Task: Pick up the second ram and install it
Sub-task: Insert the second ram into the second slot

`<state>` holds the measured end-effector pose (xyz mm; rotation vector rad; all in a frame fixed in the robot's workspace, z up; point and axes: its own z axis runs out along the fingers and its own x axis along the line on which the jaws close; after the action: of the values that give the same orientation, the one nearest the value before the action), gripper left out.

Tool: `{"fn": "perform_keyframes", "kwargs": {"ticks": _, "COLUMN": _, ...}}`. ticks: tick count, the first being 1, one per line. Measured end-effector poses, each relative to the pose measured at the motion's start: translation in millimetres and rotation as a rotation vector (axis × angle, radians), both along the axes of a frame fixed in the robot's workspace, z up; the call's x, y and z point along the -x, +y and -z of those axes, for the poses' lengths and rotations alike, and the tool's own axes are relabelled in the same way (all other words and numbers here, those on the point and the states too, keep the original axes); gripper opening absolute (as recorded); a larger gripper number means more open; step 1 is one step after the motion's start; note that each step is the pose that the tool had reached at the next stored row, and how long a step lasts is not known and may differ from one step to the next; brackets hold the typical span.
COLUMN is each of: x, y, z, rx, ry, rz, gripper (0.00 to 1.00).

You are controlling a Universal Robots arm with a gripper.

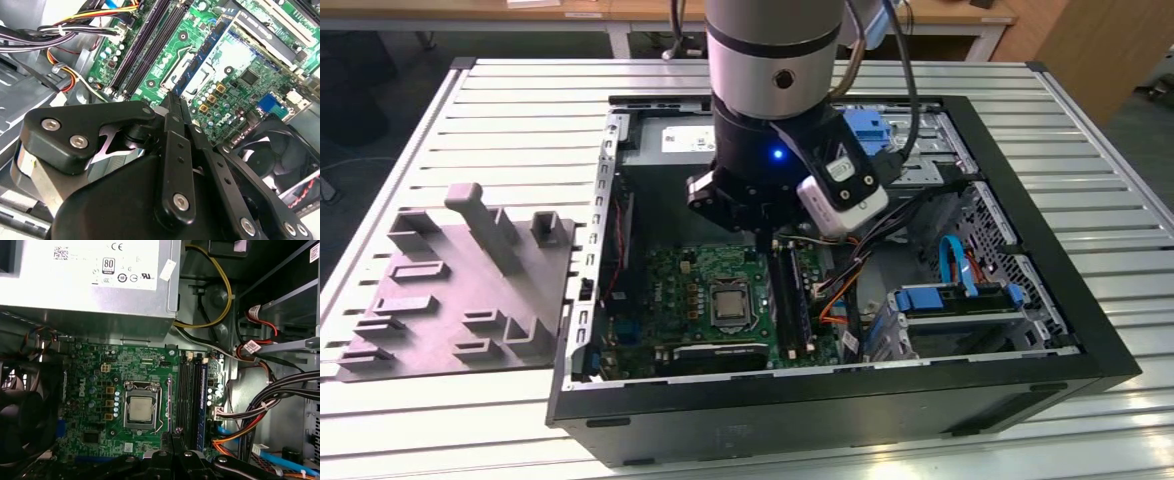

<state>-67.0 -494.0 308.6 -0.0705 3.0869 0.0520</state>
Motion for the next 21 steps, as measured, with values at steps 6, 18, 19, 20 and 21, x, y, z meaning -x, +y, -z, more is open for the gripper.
{"fn": "perform_keyframes", "kwargs": {"ticks": 6, "x": -0.1, "y": 0.0, "z": 5.3, "rx": -0.0075, "ry": -0.0015, "rz": 0.0, "gripper": 0.11}}
{"fn": "perform_keyframes", "kwargs": {"ticks": 18, "x": -8.6, "y": 0.0, "z": 21.4, "rx": -0.0135, "ry": -0.0016, "rz": 0.021, "gripper": 0.11}}
{"fn": "perform_keyframes", "kwargs": {"ticks": 19, "x": -9.2, "y": 0.0, "z": 22.2, "rx": -0.0135, "ry": -0.0016, "rz": 0.023, "gripper": 0.11}}
{"fn": "perform_keyframes", "kwargs": {"ticks": 20, "x": -9.6, "y": 0.0, "z": 23.4, "rx": -0.0135, "ry": -0.0016, "rz": 0.024, "gripper": 0.11}}
{"fn": "perform_keyframes", "kwargs": {"ticks": 21, "x": -9.9, "y": 0.0, "z": 25.2, "rx": -0.0147, "ry": -0.0016, "rz": 0.026, "gripper": 0.11}}
